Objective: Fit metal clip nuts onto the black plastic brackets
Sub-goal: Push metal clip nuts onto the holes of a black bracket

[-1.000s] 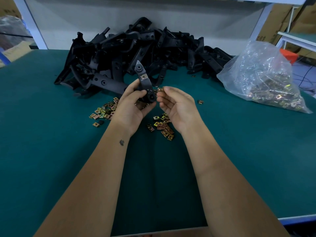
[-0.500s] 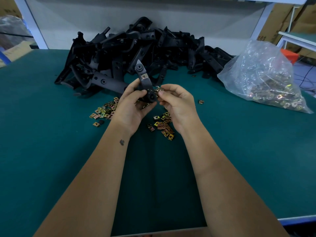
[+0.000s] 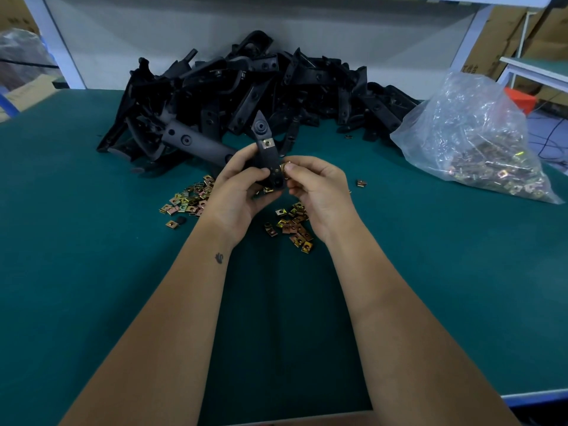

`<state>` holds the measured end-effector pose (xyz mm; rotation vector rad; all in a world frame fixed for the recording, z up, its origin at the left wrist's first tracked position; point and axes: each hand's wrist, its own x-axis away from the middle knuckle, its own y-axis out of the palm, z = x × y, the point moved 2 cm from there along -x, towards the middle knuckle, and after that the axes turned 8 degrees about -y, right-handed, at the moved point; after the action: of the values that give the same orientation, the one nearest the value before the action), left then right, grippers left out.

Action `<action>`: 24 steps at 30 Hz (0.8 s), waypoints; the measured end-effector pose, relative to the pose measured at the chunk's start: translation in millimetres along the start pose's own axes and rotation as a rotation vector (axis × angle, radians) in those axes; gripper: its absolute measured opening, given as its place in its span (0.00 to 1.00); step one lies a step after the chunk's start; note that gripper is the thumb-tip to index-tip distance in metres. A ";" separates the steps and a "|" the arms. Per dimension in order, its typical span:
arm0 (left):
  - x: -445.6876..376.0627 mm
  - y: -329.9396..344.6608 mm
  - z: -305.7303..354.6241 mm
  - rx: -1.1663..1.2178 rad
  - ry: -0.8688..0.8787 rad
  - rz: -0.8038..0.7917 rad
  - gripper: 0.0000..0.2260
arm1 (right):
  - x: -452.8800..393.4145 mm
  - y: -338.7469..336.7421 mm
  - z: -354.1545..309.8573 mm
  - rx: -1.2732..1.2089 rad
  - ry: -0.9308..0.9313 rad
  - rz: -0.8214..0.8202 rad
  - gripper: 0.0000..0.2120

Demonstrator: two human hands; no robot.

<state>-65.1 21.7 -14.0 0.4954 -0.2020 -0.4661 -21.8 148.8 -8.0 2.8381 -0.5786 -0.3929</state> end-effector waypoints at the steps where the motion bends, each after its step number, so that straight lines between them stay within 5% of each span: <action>1: 0.0 0.2 -0.6 -0.011 -0.002 0.001 0.20 | -0.2 -0.4 0.8 -0.002 0.001 0.005 0.06; 24: -1.3 -5.5 -7.3 -0.145 0.055 0.037 0.20 | 2.7 2.5 13.0 0.235 -0.166 0.063 0.06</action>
<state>-66.2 21.0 -23.1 0.3615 -0.1228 -0.4273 -24.1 143.4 -20.1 3.0184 -0.7923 -0.5891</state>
